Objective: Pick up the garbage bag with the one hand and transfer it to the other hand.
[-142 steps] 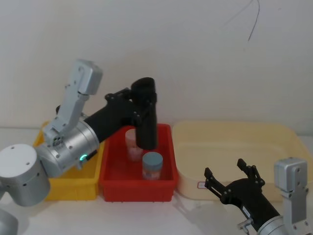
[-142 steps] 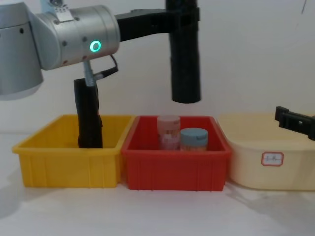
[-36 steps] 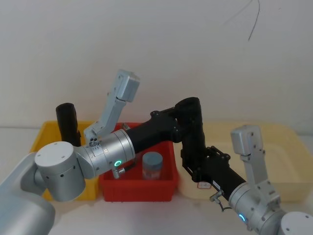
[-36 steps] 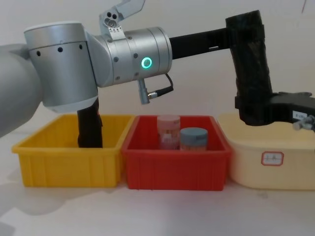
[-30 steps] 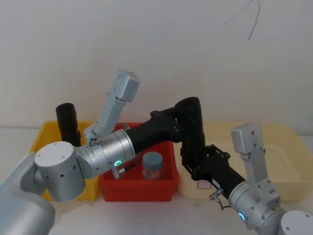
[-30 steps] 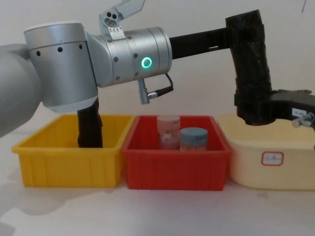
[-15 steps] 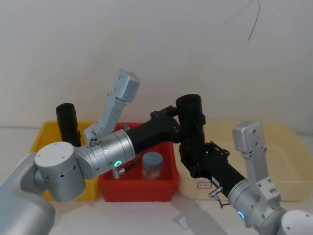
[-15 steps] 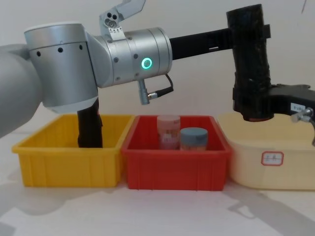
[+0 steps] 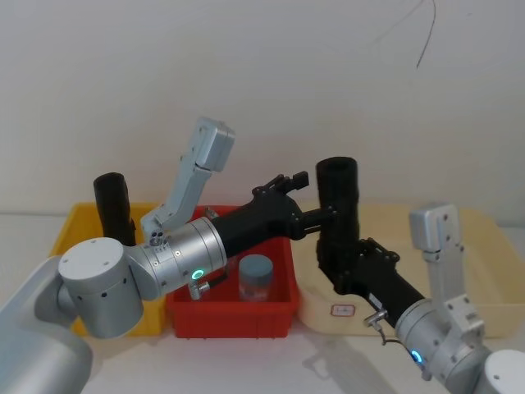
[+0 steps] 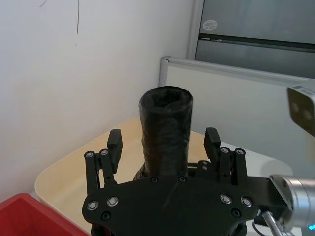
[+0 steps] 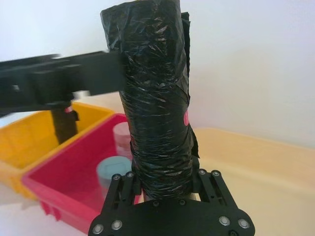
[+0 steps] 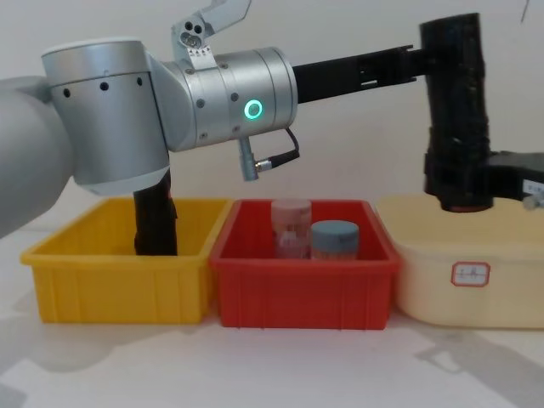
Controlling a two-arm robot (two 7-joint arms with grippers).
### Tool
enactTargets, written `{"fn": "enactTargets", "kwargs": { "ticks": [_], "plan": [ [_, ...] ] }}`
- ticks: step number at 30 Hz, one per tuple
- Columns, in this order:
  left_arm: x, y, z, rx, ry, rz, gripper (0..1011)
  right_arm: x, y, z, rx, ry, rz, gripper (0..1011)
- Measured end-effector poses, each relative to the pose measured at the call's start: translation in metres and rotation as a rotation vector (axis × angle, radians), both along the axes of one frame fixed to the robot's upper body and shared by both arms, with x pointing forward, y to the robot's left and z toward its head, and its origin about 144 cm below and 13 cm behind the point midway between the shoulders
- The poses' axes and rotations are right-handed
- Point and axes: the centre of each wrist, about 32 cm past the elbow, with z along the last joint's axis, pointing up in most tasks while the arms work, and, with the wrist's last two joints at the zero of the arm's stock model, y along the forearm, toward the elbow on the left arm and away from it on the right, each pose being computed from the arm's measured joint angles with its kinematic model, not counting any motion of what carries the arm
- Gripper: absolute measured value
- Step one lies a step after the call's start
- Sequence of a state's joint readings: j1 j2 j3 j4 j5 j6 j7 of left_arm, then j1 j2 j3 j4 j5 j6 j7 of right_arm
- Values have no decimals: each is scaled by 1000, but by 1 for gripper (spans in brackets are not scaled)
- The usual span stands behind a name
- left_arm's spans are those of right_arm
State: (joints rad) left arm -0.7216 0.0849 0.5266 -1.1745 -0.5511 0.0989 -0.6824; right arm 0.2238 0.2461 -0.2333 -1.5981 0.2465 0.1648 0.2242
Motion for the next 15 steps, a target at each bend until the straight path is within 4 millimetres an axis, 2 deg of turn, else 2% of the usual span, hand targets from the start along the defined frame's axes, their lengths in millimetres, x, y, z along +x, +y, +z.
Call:
{"fn": "enactTargets", "kwargs": {
  "ticks": [15],
  "plan": [
    [0, 0, 0, 0, 0, 0, 1000, 20, -42, -3, 9, 92, -176, 528]
  ]
}}
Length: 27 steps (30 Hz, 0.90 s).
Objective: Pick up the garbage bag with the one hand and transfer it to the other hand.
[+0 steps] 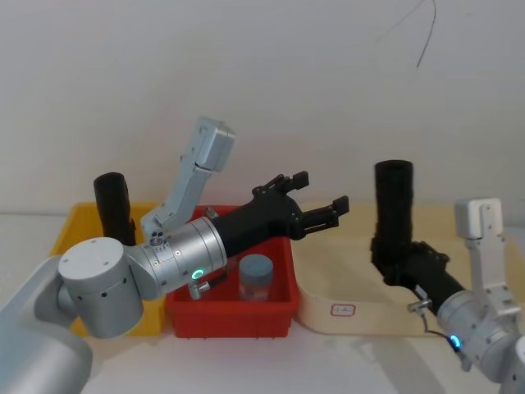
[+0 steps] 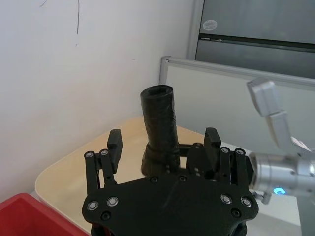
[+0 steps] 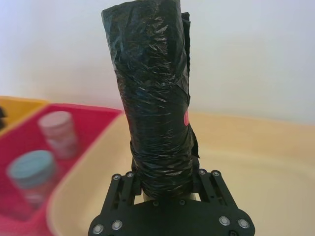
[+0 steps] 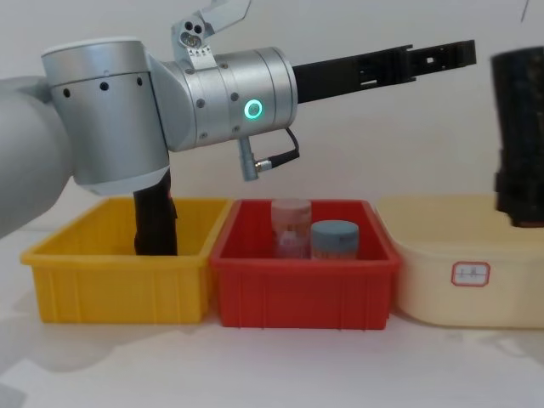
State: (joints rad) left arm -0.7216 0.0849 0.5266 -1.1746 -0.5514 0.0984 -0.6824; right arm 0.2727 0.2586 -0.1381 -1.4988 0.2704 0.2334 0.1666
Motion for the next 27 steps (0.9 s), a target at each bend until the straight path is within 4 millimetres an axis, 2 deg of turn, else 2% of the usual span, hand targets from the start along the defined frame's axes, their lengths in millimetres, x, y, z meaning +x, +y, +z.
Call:
{"fn": "enactTargets", "kwargs": {
  "ticks": [9, 10, 17, 18, 19, 24, 27],
  "plan": [
    [0, 0, 0, 0, 0, 0, 1000, 15, -30, 1, -7, 44, -123, 528],
    [0, 0, 0, 0, 0, 0, 1000, 19, -39, 2, -13, 52, -159, 528],
    [0, 0, 0, 0, 0, 0, 1000, 27, -59, 7, -42, 60, -247, 720],
    [0, 0, 0, 0, 0, 0, 1000, 27, -60, 8, -47, 59, -254, 720],
    [0, 0, 0, 0, 0, 0, 1000, 28, -62, 9, -52, 58, -261, 787],
    [0, 0, 0, 0, 0, 0, 1000, 29, -66, 14, -93, 39, -303, 940],
    [0, 0, 0, 0, -1, 1, 1000, 28, -66, 21, -119, 12, -321, 996]
  ]
}}
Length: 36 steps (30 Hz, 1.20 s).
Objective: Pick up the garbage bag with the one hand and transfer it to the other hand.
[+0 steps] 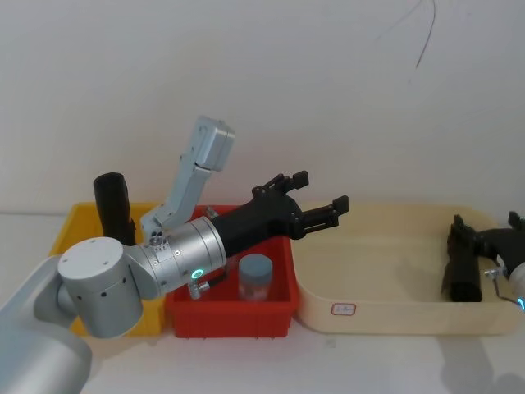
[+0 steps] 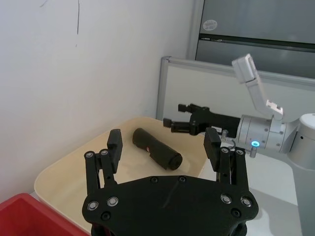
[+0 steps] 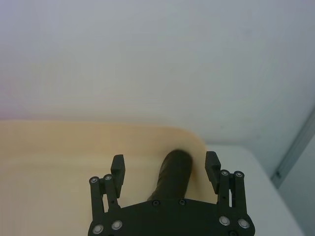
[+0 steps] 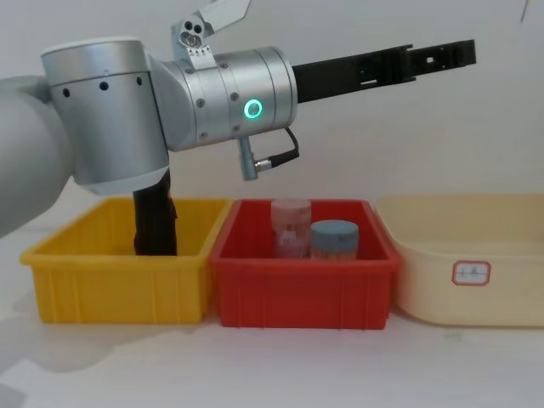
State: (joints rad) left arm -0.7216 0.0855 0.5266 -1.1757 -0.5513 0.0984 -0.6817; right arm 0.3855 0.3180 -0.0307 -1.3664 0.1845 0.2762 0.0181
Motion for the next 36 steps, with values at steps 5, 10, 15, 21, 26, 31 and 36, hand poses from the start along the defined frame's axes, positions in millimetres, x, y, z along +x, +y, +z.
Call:
{"fn": "enactTargets", "kwargs": {
  "ticks": [5, 10, 15, 21, 26, 31, 36],
  "plan": [
    [-2, 3, -1, -9, 0, 12, 1000, -2, 5, 12, -49, -55, -10, 1000],
    [-6, 11, -3, -34, 0, 51, 1000, -5, 13, 23, -76, -105, 7, 1000],
    [-13, 25, -5, -62, 1, 109, 1000, -8, 25, 31, -96, -146, 47, 1000],
    [-20, 40, -6, -88, 0, 176, 1000, -11, 42, 35, -106, -164, 118, 1000],
    [-26, 57, -5, -109, -5, 246, 1000, -13, 56, 35, -107, -154, 181, 1000],
    [-30, 66, -1, -121, -10, 293, 1000, -14, 74, 32, -107, -130, 261, 999],
    [-34, 72, 3, -126, -13, 332, 1000, -15, 87, 29, -106, -103, 331, 1000]
  ]
}}
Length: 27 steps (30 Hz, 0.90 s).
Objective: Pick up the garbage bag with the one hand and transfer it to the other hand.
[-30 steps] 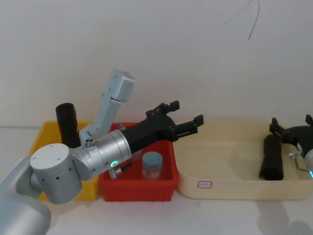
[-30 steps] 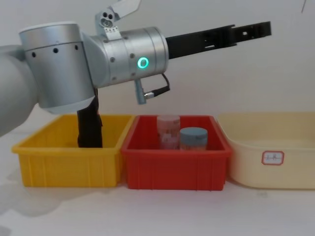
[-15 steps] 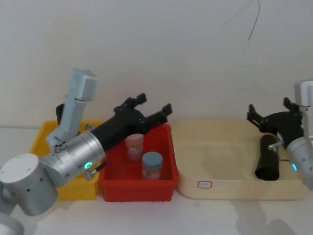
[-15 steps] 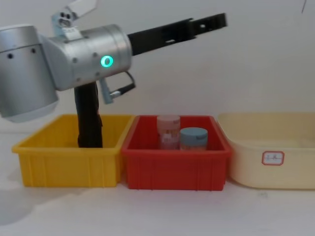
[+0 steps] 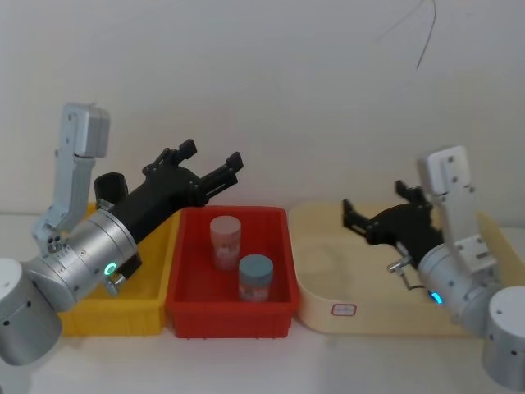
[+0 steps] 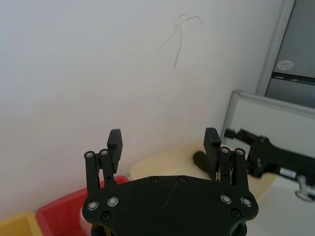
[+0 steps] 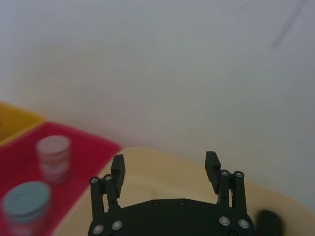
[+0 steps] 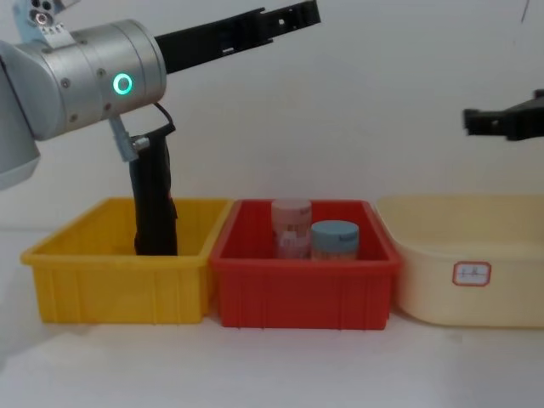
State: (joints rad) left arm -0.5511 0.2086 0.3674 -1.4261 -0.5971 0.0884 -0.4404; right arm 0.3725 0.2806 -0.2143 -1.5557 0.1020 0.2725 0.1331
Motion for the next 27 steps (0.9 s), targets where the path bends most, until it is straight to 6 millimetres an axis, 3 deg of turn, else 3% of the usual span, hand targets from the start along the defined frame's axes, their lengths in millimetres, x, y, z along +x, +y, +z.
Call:
{"fn": "enactTargets", "kwargs": {
  "ticks": [13, 27],
  "plan": [
    [-3, 1, 12, 12, 5, 38, 1000, -5, 39, -10, -16, 95, 219, 1000],
    [-4, 0, 18, 23, 7, 52, 1000, -10, 64, -19, 1, 182, 409, 1000]
  ]
}}
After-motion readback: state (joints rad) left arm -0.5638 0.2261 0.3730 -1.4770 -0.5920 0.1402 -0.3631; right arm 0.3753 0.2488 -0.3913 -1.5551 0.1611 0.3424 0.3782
